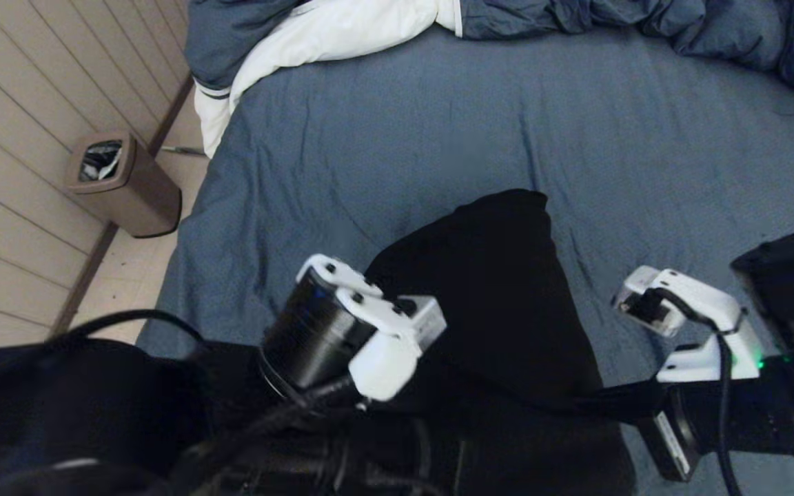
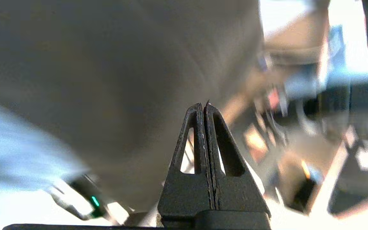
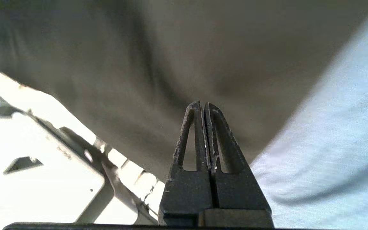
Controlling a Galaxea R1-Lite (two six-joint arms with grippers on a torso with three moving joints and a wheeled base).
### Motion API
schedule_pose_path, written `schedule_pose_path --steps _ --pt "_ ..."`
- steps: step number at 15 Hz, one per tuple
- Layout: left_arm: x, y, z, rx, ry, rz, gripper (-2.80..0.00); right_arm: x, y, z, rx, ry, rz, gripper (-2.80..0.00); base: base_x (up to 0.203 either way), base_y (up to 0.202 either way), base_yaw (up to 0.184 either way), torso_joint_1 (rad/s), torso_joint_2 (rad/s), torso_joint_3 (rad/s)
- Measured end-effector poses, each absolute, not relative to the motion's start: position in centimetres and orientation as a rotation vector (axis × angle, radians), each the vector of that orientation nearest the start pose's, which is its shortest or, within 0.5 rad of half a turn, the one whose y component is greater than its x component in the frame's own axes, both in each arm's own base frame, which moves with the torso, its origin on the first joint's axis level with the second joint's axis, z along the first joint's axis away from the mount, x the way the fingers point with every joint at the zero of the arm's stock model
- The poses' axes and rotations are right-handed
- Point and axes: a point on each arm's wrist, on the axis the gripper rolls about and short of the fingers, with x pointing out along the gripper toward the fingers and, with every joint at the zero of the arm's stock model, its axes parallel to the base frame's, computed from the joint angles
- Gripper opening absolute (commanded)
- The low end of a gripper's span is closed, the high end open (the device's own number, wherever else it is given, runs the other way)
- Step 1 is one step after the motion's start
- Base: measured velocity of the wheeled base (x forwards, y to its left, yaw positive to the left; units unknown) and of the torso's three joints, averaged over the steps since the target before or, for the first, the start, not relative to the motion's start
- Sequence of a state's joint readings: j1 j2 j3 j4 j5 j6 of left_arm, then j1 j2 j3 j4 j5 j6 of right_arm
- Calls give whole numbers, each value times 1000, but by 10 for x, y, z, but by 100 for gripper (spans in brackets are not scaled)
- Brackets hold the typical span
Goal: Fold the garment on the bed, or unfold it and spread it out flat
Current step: Fold the black sweatshirt, then unfold the black sweatshirt
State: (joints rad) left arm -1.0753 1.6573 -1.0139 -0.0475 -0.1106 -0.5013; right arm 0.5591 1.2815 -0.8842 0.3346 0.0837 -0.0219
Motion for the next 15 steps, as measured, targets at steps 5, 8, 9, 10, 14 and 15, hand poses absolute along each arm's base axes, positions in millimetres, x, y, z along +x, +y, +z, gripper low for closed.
schedule_pose_path --steps 5,8,9,10,14,15 --pt "182 -185 266 -244 584 -732 -280 140 70 276 -106 492 532 -280 0 0 0 0 0 0" --pt "189 -123 293 -264 468 -551 -280 125 51 295 -65 393 450 -280 0 0 0 0 0 0" --pt "187 -103 297 -262 441 -493 -280 121 44 298 -52 373 416 -280 0 0 0 0 0 0" --pt "185 -85 300 -262 420 -437 -280 115 37 300 -41 355 376 -280 0 0 0 0 0 0" --pt "152 -38 302 -267 407 -358 -280 85 15 303 -13 307 240 -280 0 0 0 0 0 0" --pt "142 -32 301 -265 398 -351 -280 74 13 302 -11 302 229 -280 0 0 0 0 0 0"
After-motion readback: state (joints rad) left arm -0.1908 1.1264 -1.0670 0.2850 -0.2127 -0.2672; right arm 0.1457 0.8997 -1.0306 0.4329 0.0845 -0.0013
